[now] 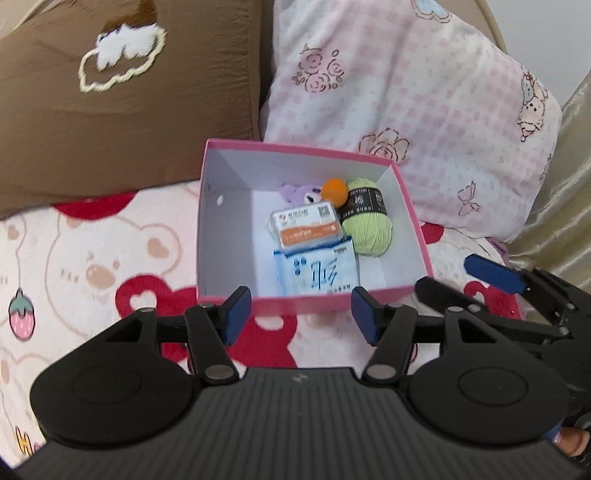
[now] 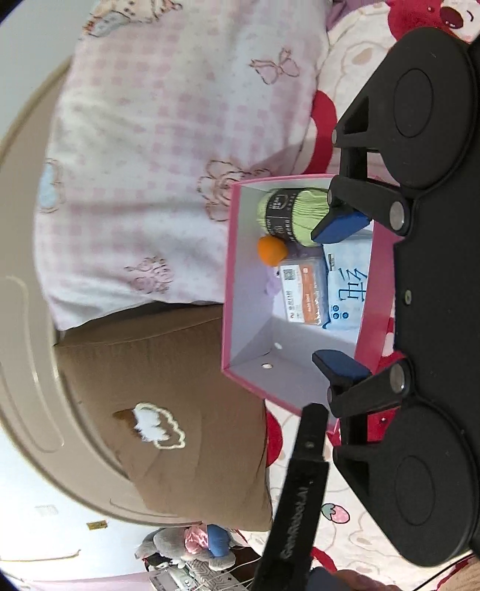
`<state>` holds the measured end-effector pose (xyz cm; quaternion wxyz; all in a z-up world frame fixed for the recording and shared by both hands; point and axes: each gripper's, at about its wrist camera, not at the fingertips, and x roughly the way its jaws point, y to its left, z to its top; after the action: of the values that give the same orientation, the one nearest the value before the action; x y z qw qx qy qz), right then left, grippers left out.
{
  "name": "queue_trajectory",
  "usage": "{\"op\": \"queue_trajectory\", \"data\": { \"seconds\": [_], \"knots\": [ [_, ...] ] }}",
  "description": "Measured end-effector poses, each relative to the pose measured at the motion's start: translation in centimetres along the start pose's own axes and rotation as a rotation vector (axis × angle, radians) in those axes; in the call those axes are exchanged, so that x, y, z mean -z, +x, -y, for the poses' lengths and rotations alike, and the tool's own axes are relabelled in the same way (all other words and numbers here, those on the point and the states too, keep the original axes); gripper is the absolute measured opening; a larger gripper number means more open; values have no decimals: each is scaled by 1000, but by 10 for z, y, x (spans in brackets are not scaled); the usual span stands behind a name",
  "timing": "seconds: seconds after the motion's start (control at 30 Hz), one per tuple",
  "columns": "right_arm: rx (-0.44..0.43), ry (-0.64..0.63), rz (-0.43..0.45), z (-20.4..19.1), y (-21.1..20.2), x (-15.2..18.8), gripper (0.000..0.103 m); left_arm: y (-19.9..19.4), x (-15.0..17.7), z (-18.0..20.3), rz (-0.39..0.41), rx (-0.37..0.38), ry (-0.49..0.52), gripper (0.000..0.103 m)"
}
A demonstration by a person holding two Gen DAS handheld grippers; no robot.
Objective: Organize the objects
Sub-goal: 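Withdraw the left gripper up and away from the pink box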
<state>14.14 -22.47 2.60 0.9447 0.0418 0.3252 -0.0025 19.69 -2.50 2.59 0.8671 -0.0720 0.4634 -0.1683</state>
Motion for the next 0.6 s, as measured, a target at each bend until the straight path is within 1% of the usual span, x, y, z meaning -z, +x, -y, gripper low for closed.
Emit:
{"op": "queue_trajectory", "data": {
  "seconds": [0.1, 0.2, 0.23, 0.27, 0.3, 0.4, 0.47, 0.53, 0.6],
  "knots": [
    [-2, 25, -3, -1, -10, 5, 72, -10, 10, -4, 5, -15, -2, 59],
    [10, 32, -9, -3, -17, 10, 74, -16, 18, -7, 6, -13, -1, 60],
    [25, 22, -9, -5, -18, 12, 76, -18, 22, -8, 7, -7, 6, 62],
    [40, 9, -9, -8, -20, 14, 79, -20, 25, -8, 6, 1, 14, 66],
    [48, 0, -15, -9, -21, 17, 80, -22, 28, -8, 8, 7, 14, 67],
    [66, 0, -38, -14, -24, 22, 83, -27, 37, -10, 20, -8, 16, 71],
    [87, 4, -40, -16, -27, 26, 88, -28, 42, -12, 22, -16, 17, 73],
    [107, 6, -60, -19, -27, 30, 97, -29, 46, -14, 17, -26, 15, 75],
    [131, 17, -85, -21, -25, 35, 99, -30, 50, -17, 13, -36, 4, 88]
  ]
}}
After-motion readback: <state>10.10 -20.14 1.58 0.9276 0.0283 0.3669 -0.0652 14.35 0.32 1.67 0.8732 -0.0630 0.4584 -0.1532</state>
